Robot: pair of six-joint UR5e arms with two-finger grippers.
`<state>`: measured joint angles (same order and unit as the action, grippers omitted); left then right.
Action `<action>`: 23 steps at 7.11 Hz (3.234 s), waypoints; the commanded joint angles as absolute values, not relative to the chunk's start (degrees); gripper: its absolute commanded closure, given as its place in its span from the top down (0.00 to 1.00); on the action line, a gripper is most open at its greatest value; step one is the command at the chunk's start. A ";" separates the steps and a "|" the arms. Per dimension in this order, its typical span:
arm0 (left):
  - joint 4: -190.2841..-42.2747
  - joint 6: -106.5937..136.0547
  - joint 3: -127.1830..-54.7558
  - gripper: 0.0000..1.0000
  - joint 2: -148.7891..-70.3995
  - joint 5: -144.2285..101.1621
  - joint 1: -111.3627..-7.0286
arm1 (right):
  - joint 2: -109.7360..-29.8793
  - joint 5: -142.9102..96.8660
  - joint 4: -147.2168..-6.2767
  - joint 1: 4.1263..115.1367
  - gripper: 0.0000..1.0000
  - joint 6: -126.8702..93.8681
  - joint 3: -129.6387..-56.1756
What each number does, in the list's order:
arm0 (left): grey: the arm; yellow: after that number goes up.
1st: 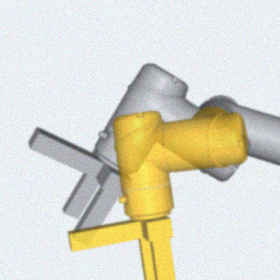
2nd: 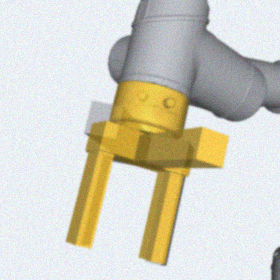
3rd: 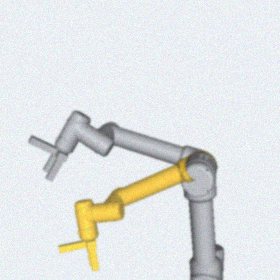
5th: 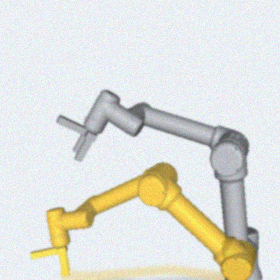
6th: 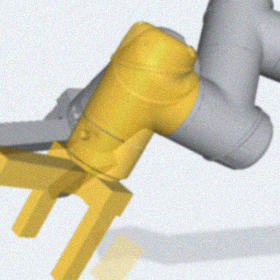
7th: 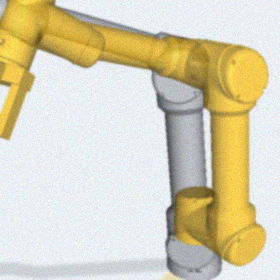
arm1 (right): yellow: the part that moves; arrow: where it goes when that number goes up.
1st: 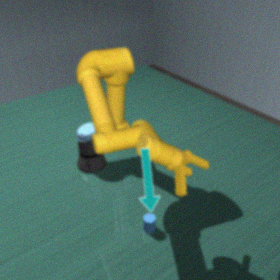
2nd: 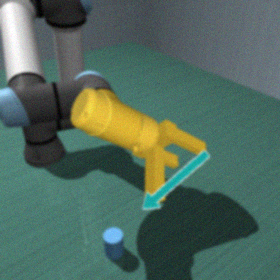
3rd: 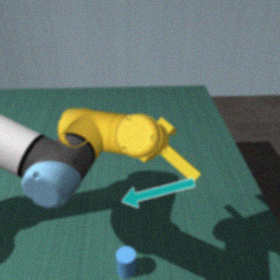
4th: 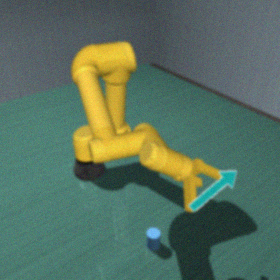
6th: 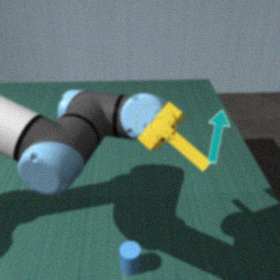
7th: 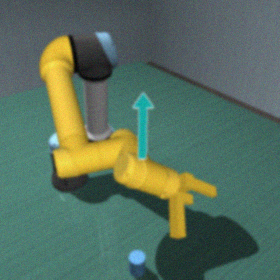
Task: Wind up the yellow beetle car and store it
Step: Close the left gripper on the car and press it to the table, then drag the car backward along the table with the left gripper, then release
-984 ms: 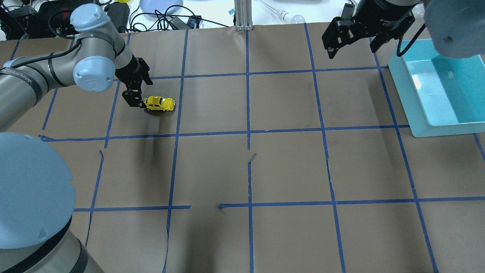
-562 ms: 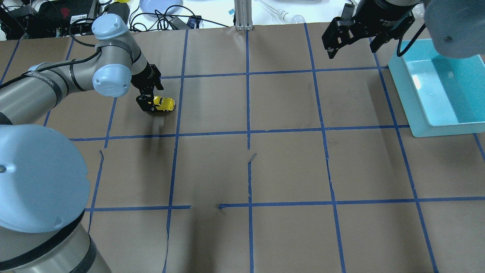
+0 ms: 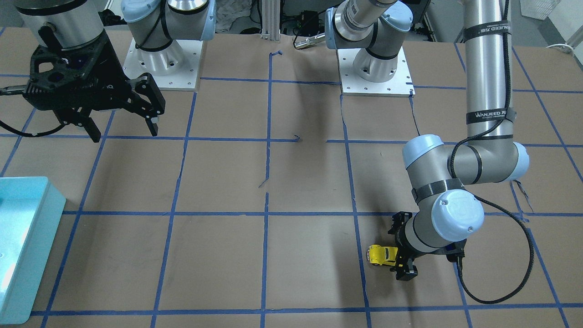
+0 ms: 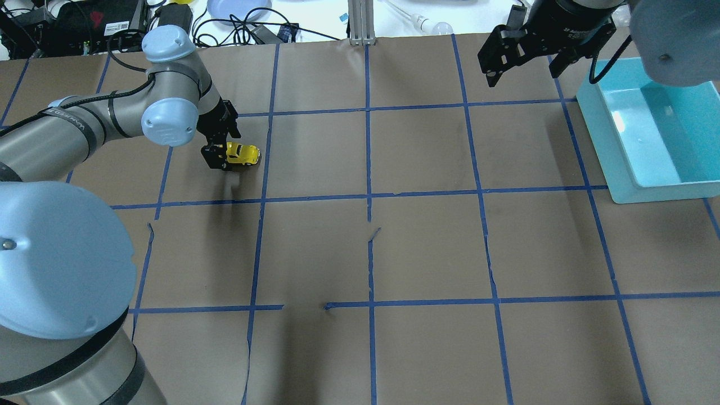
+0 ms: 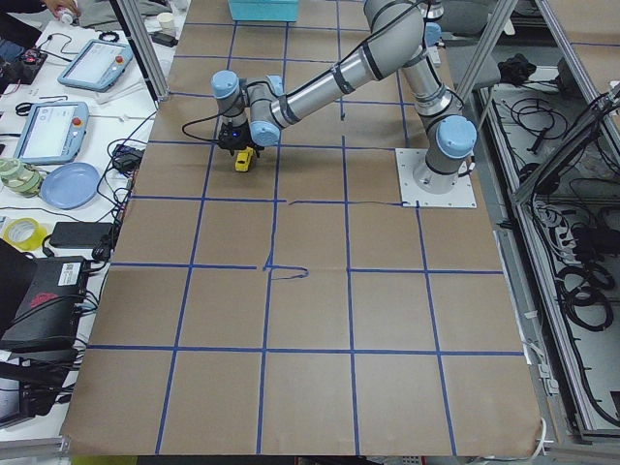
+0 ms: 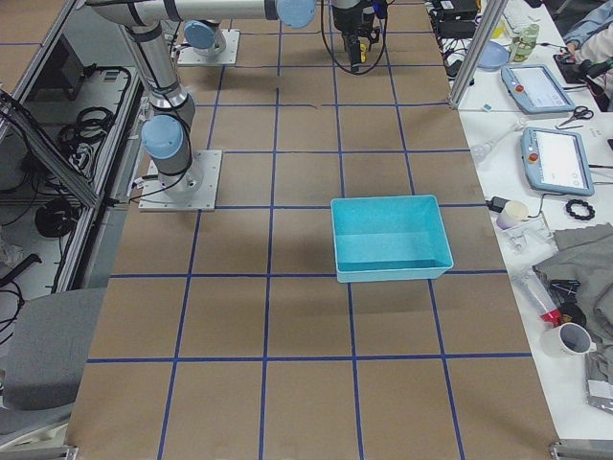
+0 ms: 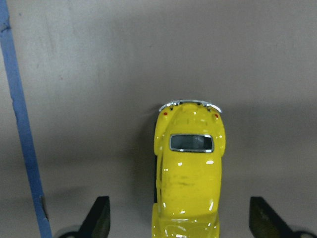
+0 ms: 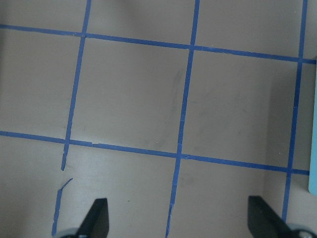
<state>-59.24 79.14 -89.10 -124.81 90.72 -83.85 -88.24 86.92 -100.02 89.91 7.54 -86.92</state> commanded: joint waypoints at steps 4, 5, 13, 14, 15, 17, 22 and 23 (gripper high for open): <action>-59.24 82.09 -88.16 0.00 -125.68 90.00 -83.85 | -88.24 86.92 -99.93 89.91 1.00 7.47 -86.92; -59.33 82.09 -87.89 0.00 -125.51 90.09 -83.85 | -88.24 86.92 -100.02 89.91 1.00 7.47 -86.92; -59.85 83.59 -87.98 0.00 -125.42 75.94 -85.43 | -88.24 86.92 -99.93 89.91 1.00 7.47 -86.92; -59.85 82.28 -87.89 0.00 -126.03 76.20 -85.26 | -88.24 86.92 -100.02 89.91 1.00 7.47 -86.92; -59.85 82.18 -87.80 0.00 -126.21 76.29 -84.99 | -88.24 86.92 -99.93 89.91 1.00 7.47 -86.92; -59.77 80.60 -87.80 0.00 -126.21 79.43 -84.38 | -88.24 86.92 -99.93 89.91 1.00 7.47 -86.92; -59.76 74.02 -88.07 0.00 -125.86 82.97 -79.64 | -88.24 86.92 -99.93 89.91 1.00 7.56 -86.92; -59.68 72.70 -88.33 0.00 -125.86 85.23 -78.50 | -88.24 86.92 -99.93 89.91 1.00 7.47 -86.92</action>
<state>-59.71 74.49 -88.09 -125.80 83.38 -79.93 -88.24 86.92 -99.93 89.91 7.52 -86.92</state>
